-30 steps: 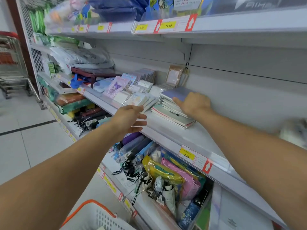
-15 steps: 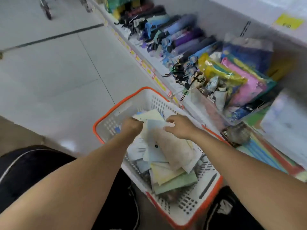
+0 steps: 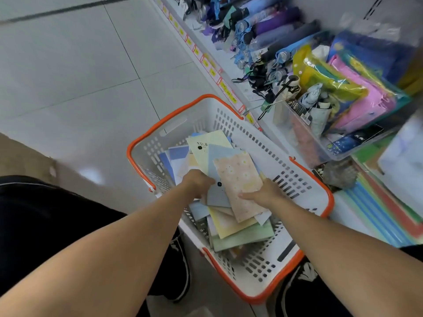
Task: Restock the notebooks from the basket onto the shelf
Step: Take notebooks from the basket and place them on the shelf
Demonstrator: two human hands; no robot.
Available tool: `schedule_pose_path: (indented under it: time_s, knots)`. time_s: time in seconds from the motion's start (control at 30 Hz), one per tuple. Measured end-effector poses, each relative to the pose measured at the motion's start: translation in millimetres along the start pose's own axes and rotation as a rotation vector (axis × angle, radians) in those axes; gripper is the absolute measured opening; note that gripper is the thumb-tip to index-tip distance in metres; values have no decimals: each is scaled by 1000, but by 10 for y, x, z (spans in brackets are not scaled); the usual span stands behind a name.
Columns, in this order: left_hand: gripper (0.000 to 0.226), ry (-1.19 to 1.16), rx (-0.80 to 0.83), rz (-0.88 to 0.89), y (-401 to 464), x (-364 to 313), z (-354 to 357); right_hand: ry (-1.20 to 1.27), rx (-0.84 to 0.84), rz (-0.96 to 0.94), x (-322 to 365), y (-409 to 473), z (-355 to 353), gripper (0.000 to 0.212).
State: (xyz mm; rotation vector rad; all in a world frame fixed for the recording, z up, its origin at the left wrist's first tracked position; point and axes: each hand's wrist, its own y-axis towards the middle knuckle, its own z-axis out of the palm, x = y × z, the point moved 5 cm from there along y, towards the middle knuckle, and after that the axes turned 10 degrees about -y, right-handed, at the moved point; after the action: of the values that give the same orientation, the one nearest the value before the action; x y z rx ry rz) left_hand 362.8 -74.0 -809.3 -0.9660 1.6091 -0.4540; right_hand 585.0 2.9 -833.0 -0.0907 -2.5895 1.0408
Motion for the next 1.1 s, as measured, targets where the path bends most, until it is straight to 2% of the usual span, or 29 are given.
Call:
schedule_pose_path:
  time_s: [0.03, 0.1, 0.17, 0.27, 0.33, 0.4, 0.47, 0.5, 0.57, 0.63, 0.7, 0.77, 0.83, 0.9, 1.0, 1.03, 1.1]
  knots:
    - [26, -5, -4, -9, 0, 6, 10, -9, -41, 18, -3, -17, -14, 105]
    - [43, -24, -27, -17, -13, -7, 20, -25, -156, 34, 41, -35, -95, 72]
    - [60, -83, -75, -37, -53, -55, 2, 28, -203, -35, 164, -39, -242, 43]
    - [60, -256, -98, -12, -147, -186, -49, 431, -5, -259, 456, -133, -475, 21]
    - [51, -448, 41, -8, -199, -272, -28, 668, 173, -348, 674, -283, -564, 9]
    - [43, -637, 162, 26, -198, -382, -36, 840, 282, -354, 813, -326, -549, 14]
    - [40, -719, 27, 122, -199, -523, -214, 870, 220, -273, 822, -282, -483, 25]
    - [39, -725, -85, 170, -200, -574, -342, 778, 120, -215, 767, -250, -441, 30]
    - [37, -709, -227, 213, -201, -611, -527, 440, -44, -101, 572, -175, -311, 40]
    - [39, -652, -278, 215, -181, -534, -617, 243, -21, 24, 390, -164, -61, 68]
    - [38, -598, -310, 201, -160, -390, -646, 118, 9, 98, 294, -199, 174, 113]
    - [40, -604, -342, 174, -151, -257, -657, 71, -25, 116, 268, -221, 301, 127]
    - [46, -680, -351, 129, -135, -165, -646, 179, -35, 86, 249, -186, 338, 115]
    - [47, -767, -326, 80, -123, -132, -625, 360, 4, 48, 213, -154, 307, 81]
    - [41, -833, -331, 84, -116, -183, -636, 637, 223, 30, 252, -223, 129, 36]
    - [39, -833, -389, 132, -115, -222, -675, 644, 259, -11, 299, -260, -4, 25]
    - [31, -823, -577, 264, -176, -313, -813, 513, 212, -159, 447, -347, -371, 25]
